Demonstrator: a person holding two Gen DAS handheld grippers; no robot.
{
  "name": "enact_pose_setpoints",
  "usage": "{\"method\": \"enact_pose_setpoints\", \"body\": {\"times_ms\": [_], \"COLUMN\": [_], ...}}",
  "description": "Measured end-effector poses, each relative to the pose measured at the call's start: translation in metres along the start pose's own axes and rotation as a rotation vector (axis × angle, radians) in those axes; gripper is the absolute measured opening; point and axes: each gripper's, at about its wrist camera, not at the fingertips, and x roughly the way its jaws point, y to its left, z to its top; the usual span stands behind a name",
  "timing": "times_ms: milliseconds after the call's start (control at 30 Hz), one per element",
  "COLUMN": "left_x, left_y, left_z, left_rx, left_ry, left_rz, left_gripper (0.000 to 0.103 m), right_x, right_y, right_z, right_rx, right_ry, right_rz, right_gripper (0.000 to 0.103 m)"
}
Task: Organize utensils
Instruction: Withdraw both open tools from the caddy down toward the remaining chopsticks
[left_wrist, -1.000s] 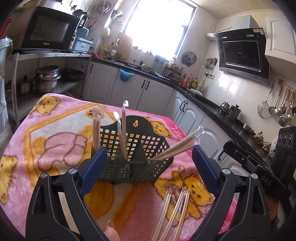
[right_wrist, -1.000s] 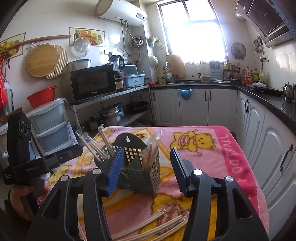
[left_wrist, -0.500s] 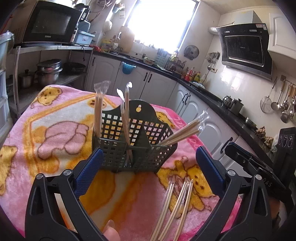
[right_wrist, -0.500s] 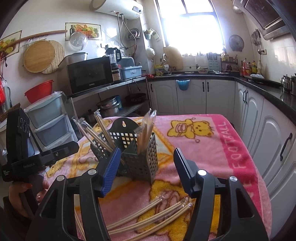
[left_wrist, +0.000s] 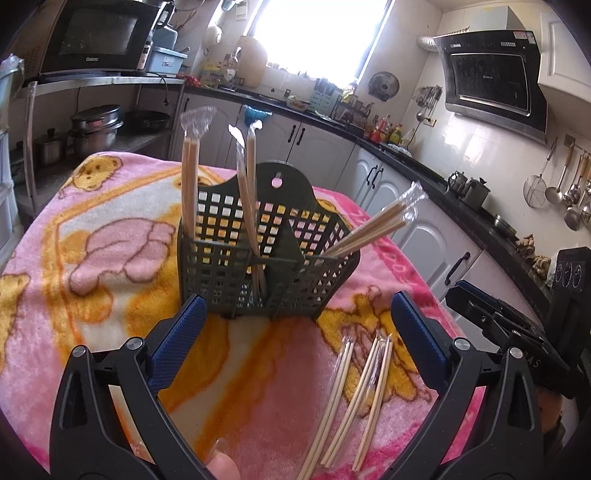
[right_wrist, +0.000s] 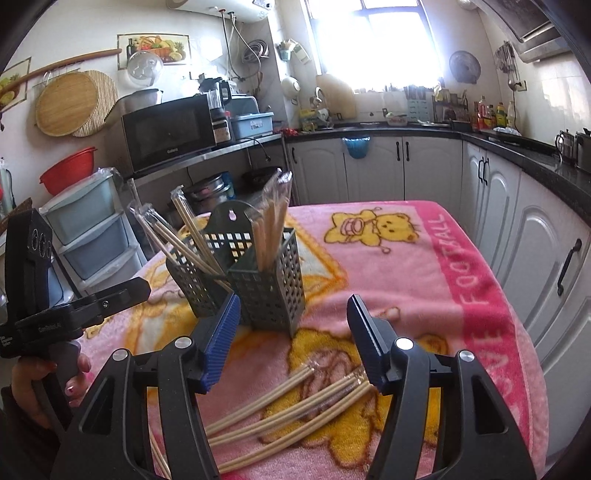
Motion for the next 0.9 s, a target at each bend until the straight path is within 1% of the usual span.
{"method": "enact_pose_setpoints", "body": {"times_ms": [267, 533, 700, 900], "left_x": [0.004, 0.008, 0.01, 0.009], "left_y": [0.001, 0.011, 0.019, 0.025], "left_z": [-0.015, -0.036, -0.05, -0.059], "left_rx": [0.002, -0.016, -0.023, -0.029], "left_ry": [0.04, 0.099, 0.134, 0.158], "left_rz": [0.015, 0.042, 0.06, 0.082], "left_gripper": [0.092, 0.092, 0.092, 0.092], "right_x": [0.01, 0.032, 0.045, 0.067], "right_y": [-0.009, -0.02, -0.026, -0.038], "right_z": [-0.012, -0.027, -0.035, -0.044], "right_rx": [0.006, 0.005, -0.006, -0.015], "right_ry": [0.051, 0.13, 0.17, 0.226], "right_rz": [-0.02, -0.039, -0.046, -0.066], "right_gripper": [0.058, 0.057, 0.051, 0.046]}}
